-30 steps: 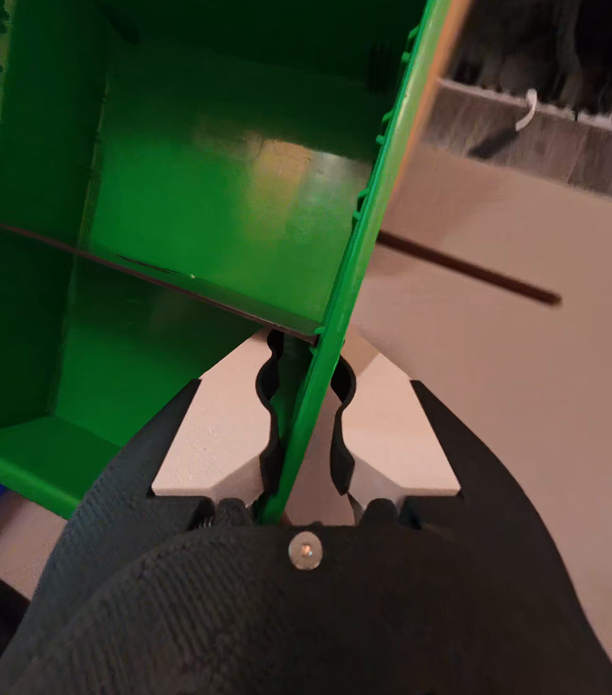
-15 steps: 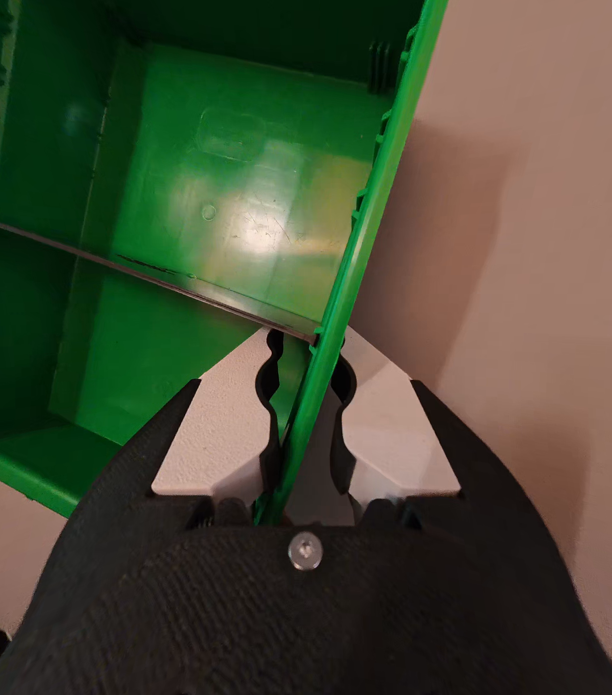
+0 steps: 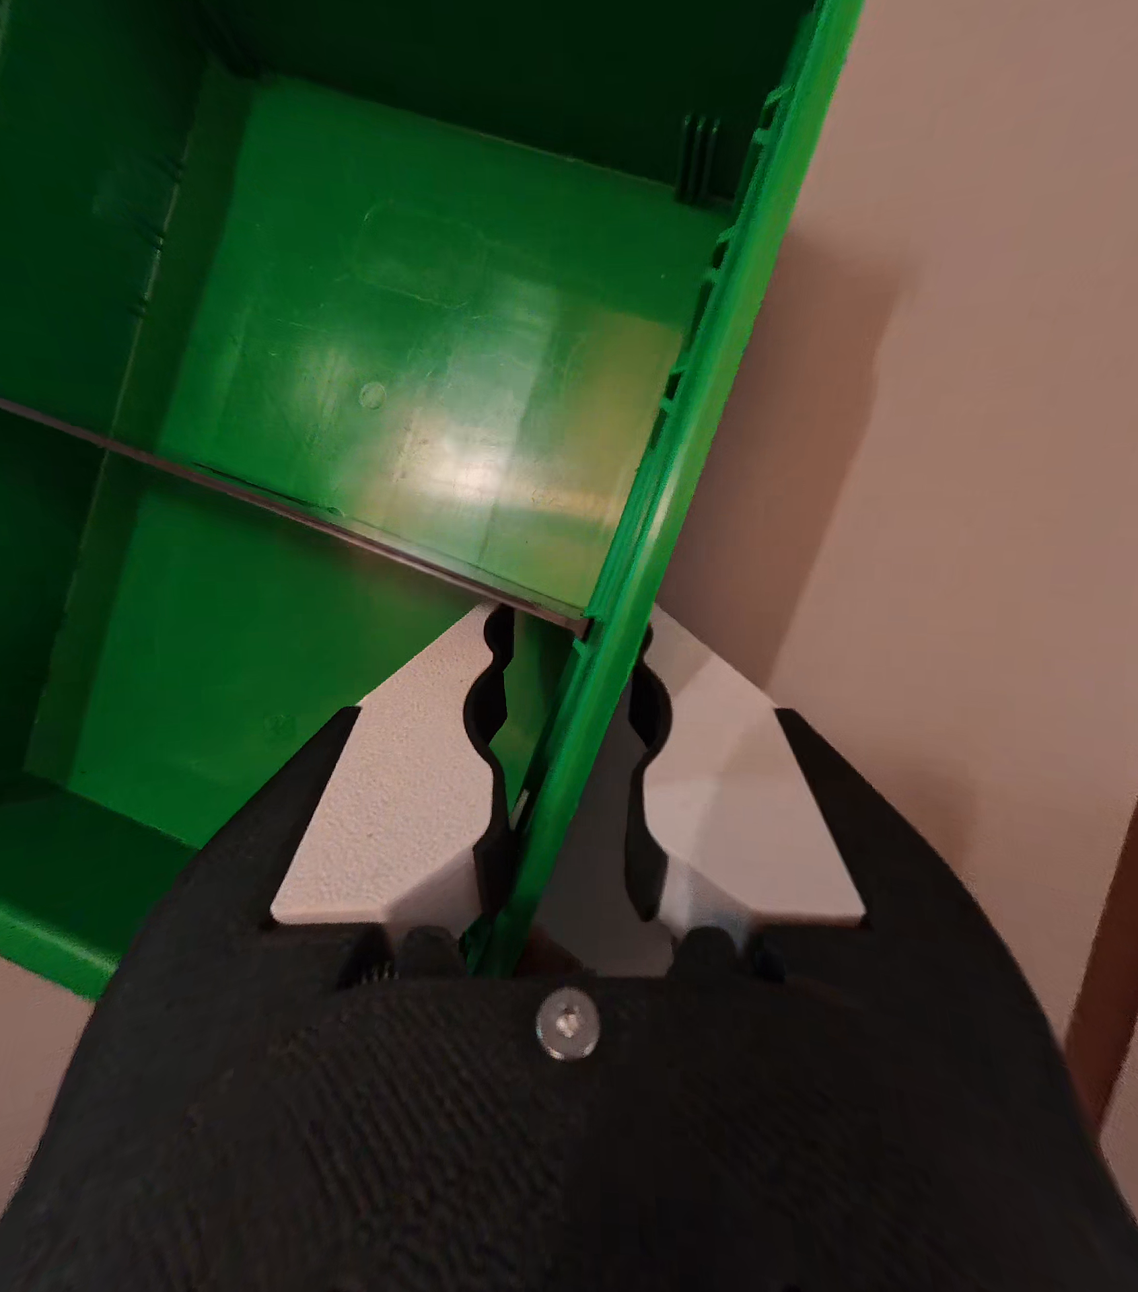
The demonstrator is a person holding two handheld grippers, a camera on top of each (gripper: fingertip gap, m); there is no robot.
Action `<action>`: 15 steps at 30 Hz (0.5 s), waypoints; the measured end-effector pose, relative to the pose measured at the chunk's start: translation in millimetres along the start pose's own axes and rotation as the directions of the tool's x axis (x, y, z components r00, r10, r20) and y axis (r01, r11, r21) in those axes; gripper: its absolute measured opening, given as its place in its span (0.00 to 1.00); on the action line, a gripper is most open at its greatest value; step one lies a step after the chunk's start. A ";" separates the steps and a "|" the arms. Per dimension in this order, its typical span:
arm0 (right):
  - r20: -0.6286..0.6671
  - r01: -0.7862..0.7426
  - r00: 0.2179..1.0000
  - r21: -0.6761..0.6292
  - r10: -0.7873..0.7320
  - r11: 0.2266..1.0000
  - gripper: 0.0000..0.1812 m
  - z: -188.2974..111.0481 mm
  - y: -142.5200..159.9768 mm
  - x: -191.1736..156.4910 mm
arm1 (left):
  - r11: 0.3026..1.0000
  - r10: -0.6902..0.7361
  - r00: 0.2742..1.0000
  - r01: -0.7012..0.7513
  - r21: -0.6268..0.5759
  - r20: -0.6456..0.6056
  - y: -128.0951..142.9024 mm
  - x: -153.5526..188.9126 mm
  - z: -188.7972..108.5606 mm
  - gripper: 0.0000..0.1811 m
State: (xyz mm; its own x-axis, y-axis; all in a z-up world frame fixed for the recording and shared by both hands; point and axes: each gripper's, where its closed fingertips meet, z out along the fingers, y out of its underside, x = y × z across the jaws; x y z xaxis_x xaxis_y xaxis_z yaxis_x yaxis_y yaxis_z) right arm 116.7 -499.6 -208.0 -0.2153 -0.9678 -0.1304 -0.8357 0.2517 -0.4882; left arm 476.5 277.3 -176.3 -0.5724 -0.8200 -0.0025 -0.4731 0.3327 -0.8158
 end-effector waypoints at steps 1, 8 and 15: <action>-0.049 0.012 0.999 0.026 -0.011 1.000 0.22 -2.0 -2.1 4.9 | 1.000 0.014 1.000 -0.014 -0.009 0.022 -0.1 -2.3 0.8 0.17; -0.139 0.061 0.990 0.418 -0.003 0.906 0.53 -93.5 -43.3 -2.0 | 0.808 0.581 0.773 -0.584 -0.070 0.254 -49.6 15.9 -51.2 0.38; 0.072 0.157 0.950 0.729 -0.303 0.667 0.53 -165.3 -38.3 -152.5 | 0.182 0.976 0.174 -0.982 -0.052 0.128 -48.5 109.9 -17.5 0.43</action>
State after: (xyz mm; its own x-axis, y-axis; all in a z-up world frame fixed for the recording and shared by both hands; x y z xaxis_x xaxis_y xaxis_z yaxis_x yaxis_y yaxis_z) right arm 98.1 -362.3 -26.8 0.0852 -0.9956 -0.0383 -0.2229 0.0184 -0.9747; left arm 424.7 179.3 -126.9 -0.4759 0.1227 -0.8709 0.4414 0.8898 -0.1159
